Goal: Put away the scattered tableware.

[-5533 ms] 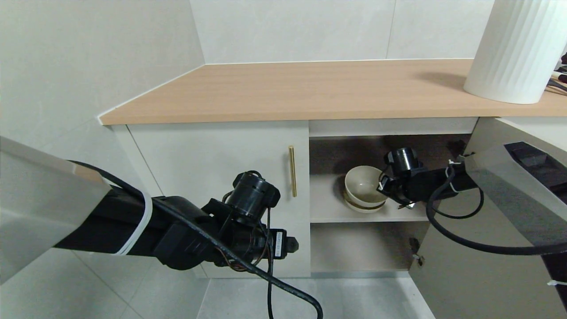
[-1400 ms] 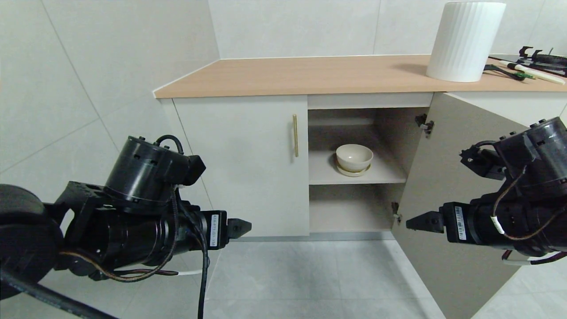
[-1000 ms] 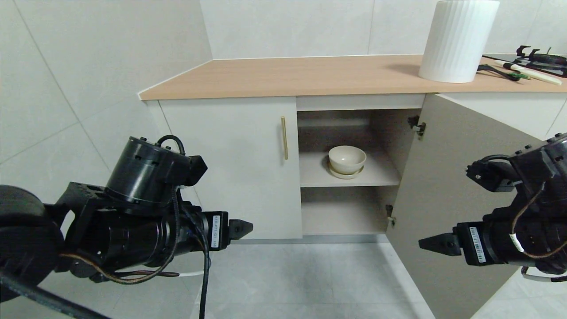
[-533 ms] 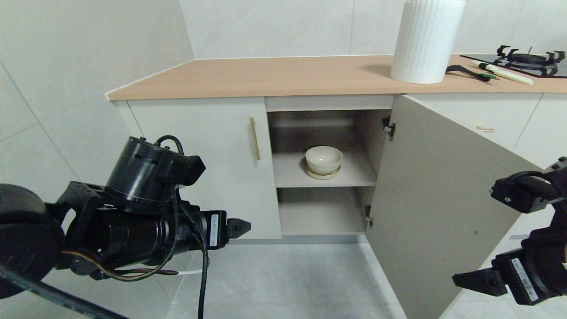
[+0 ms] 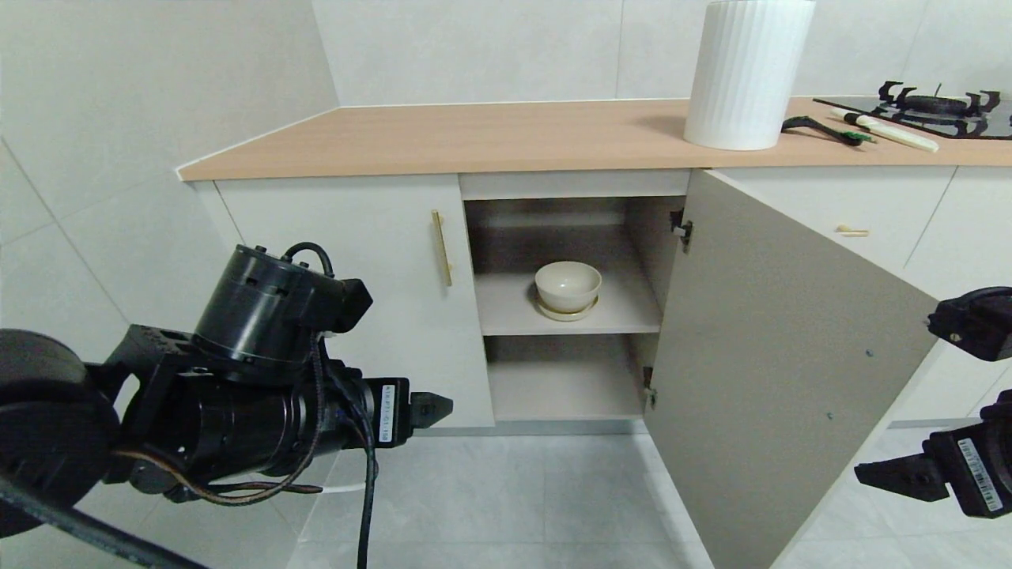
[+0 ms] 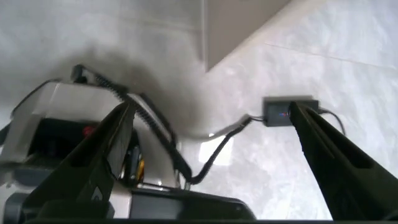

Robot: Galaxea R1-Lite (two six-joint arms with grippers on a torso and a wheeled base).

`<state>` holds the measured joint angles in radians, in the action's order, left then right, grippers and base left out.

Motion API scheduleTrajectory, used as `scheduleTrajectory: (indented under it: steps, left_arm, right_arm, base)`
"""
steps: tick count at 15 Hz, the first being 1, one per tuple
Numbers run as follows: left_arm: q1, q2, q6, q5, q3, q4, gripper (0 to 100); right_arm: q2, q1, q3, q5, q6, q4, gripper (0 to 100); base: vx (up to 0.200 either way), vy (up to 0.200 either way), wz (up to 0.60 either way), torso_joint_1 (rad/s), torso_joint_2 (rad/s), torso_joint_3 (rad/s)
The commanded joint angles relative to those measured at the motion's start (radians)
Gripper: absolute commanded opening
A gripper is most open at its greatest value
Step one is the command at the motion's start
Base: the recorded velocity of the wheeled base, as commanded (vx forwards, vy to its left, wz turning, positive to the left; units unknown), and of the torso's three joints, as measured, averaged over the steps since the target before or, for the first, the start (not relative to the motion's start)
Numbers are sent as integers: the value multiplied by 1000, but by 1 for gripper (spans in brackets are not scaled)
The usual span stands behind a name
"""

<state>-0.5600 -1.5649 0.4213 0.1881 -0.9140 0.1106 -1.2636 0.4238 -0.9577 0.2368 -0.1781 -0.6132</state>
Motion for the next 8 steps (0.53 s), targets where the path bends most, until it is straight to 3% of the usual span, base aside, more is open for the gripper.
scheduleTrajectory:
  steps: [1,3,8]
  left_arm:
    - [0,-3,1,1,0,1,100]
    - [0,-4,1,1,0,0,100]
    - [0,-4,1,1,0,0,100]
  right_arm:
    - [3,-140,-18,-1,51,7,100]
    - [7,-244,-33,-4,114,9,100]
    - [-19,-387,-44,-8,149,76,100]
  base:
    - [0,0,0,0,0,0]
    - [0,0,0,0,0,0]
    - [0,0,0,0,0,0]
